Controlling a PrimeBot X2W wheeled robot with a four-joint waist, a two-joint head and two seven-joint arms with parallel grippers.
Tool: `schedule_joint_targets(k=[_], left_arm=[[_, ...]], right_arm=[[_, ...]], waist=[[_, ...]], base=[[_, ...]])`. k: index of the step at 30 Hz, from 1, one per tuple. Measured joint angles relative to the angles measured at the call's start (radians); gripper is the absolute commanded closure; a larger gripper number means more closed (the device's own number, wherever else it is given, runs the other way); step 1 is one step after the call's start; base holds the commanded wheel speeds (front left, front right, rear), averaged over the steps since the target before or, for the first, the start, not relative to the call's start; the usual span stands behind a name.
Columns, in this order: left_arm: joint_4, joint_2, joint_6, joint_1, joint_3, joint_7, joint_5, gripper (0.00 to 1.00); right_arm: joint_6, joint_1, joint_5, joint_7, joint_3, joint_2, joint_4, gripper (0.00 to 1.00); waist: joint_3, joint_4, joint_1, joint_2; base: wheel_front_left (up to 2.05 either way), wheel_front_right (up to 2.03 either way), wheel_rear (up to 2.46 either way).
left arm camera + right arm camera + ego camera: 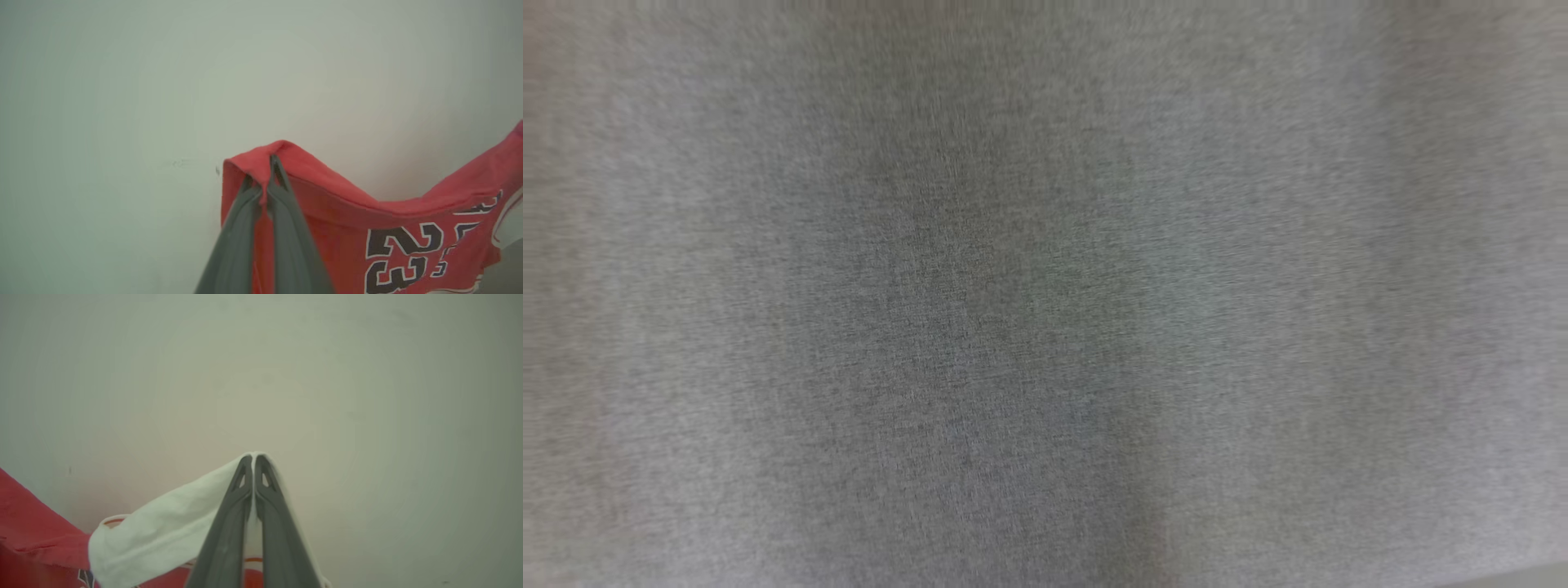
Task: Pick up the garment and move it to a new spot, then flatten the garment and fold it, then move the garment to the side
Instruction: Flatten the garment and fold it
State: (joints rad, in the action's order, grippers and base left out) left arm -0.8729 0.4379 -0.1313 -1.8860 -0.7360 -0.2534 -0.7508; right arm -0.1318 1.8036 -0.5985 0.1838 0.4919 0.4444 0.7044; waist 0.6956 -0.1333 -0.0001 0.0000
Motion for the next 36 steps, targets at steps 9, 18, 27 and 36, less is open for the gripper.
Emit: schedule_joint_targets(k=[9, 18, 27, 36], left_arm=[[0.273, 0.057, 0.065, 0.425, 0.061, -0.009, -0.026, 1.0], [0.617, 0.112, 0.215, 0.904, 0.143, -0.009, -0.026, 1.0], [0.793, 0.098, 0.308, 1.262, 0.186, -0.009, -0.031, 1.0], [0.821, 0.041, 0.315, 1.557, 0.236, -0.009, -0.009, 1.0]], right_arm=[[0.0, -0.423, -0.063, 0.03, -0.042, 0.039, -0.201, 1.0], [0.0, -0.9, -0.031, 0.004, -0.178, 0.008, -0.43, 1.0], [0.0, -1.356, 0.061, -0.071, -0.306, -0.101, -0.654, 1.0], [0.0, -1.635, 0.114, -0.105, -0.386, -0.184, -0.722, 1.0]], waist=[[-0.13, 0.002, -0.0002, -0.0001], [-0.254, 0.005, -0.0003, -0.0002], [-0.346, 0.014, -0.0003, -0.0002], [-0.402, 0.012, -0.0001, -0.0002]], base=[[0.0, 0.0, 0.0], [0.0, 0.0, 0.0], [0.0, 0.0, 0.0], [0.0, 0.0, 0.0]])
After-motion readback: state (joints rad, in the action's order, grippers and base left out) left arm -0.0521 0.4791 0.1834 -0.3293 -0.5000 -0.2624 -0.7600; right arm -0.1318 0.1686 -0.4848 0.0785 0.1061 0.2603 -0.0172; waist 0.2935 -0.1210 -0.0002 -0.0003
